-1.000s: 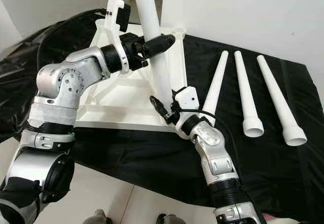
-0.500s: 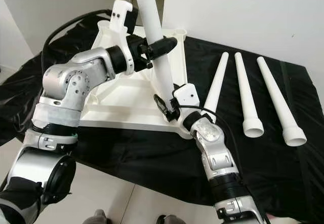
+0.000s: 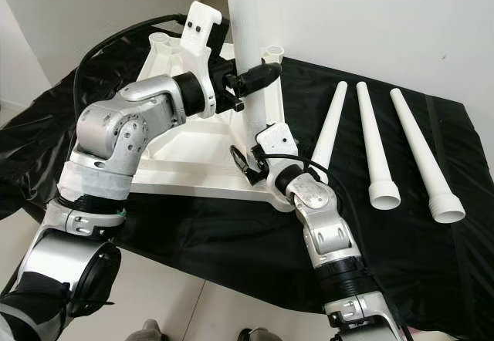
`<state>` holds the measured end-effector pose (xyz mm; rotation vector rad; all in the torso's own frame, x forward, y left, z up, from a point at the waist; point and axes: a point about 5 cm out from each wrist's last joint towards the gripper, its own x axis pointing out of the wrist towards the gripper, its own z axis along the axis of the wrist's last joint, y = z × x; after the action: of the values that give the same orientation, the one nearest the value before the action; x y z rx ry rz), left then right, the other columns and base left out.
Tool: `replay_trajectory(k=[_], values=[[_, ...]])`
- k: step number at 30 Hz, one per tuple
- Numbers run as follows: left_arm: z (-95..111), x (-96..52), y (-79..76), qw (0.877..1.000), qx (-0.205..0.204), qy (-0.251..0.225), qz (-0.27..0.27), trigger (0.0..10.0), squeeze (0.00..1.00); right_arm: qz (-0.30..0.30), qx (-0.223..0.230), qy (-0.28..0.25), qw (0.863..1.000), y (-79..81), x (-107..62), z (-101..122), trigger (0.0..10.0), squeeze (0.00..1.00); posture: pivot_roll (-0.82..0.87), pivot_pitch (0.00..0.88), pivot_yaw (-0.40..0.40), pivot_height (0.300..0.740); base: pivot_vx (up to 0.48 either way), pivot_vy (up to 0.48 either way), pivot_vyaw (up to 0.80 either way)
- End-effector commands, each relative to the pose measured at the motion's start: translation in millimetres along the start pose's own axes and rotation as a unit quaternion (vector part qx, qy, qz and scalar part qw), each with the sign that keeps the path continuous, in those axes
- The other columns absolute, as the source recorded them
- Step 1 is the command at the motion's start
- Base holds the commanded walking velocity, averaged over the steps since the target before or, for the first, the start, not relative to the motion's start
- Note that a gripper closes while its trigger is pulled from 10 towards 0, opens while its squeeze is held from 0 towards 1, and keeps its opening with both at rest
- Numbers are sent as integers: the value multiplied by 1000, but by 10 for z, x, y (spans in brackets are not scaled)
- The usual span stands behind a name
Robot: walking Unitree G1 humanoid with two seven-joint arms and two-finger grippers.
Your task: Building children table
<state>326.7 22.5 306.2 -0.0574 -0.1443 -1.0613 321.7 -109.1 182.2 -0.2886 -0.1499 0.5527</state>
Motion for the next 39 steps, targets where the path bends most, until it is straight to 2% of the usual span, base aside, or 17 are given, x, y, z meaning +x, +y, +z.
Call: replay_trajectory(k=[1, 13, 14, 15, 16, 17, 19, 20, 21, 23, 24, 25, 26, 27, 28, 39], values=[[20, 13, -31, 1000, 15, -7, 17, 10000, 0, -1, 5, -6, 1000, -10, 17, 72, 10000, 0, 64, 5, -66, 740, 0, 0, 0], [48, 25, -37, 1000, 22, -12, 19, 10000, 0, -8, 16, 12, 1000, -24, -6, 56, 10000, 0, 60, 4, -67, 740, 0, 0, 0], [49, 25, -41, 1000, 23, -12, 18, 10000, 0, -8, 21, 16, 1000, -23, -9, 47, 7255, 0, 59, 4, -67, 740, 0, 0, 0], [49, 25, -41, 1000, 23, -12, 18, 10000, 0, -8, 21, 16, 1000, -23, -9, 47, 7255, 0, 59, 4, -67, 740, 0, 0, 0], [48, 26, -47, 1000, 23, -13, 17, 10000, 0, -11, 23, 22, 999, -26, -14, 41, 8627, 0, 60, 5, -68, 740, 0, 0, 0], [48, 25, -54, 1000, 23, -13, 16, 10000, 0, -13, 25, 27, 999, -27, -20, 34, 6784, 0, 59, 6, -67, 740, 0, 0, 0], [48, 25, -59, 1000, 24, -13, 16, 10000, 0, -14, 25, 30, 999, -27, -23, 31, 6784, 0, 59, 6, -67, 740, 0, 0, 0], [50, 26, -63, 999, 24, -14, 16, 10000, 0, -15, 26, 33, 999, -29, -25, 31, 9882, 0, 59, 8, -68, 740, 0, 0, 0], [52, 28, -68, 1000, 24, -14, 15, 10000, 0, -16, 24, 31, 999, -33, -26, 38, 7765, 0, 59, 8, -68, 740, 0, 0, 0], [53, 30, -71, 1000, 24, -14, 15, 10000, 0, -16, 24, 31, 999, -36, -27, 41, 8118, 0, 58, 8, -69, 740, 0, 0, 0], [53, 32, -74, 999, 24, -14, 15, 10000, 0, -16, 25, 31, 999, -39, -27, 44, 8667, 0, 58, 7, -70, 740, 0, 0, 0], [53, 32, -74, 999, 24, -14, 15, 10000, 0, -16, 25, 31, 999, -39, -27, 44, 8667, 0, 58, 7, -70, 740, 0, 0, 0], [55, 33, -75, 999, 24, -15, 15, 10000, 0, -18, 26, 30, 999, -48, -24, 50, 3490, 0, 59, 7, -71, 740, 0, 0, 0], [55, 33, -75, 999, 24, -15, 15, 10000, 0, -18, 26, 30, 999, -48, -24, 50, 3490, 0, 59, 7, -71, 740, 0, 0, 0], [56, 35, -77, 999, 24, -16, 15, 10000, 0, -16, 27, 27, 999, -51, -25, 59, 0, 0, 59, 6, -73, 740, 0, 0, 0], [72, 47, -90, 999, 28, -21, 12, 10000, 0, -32, 27, 44, 998, -109, -23, 43, 0, 0, 53, 8, -83, 740, 0, 0, 0]])
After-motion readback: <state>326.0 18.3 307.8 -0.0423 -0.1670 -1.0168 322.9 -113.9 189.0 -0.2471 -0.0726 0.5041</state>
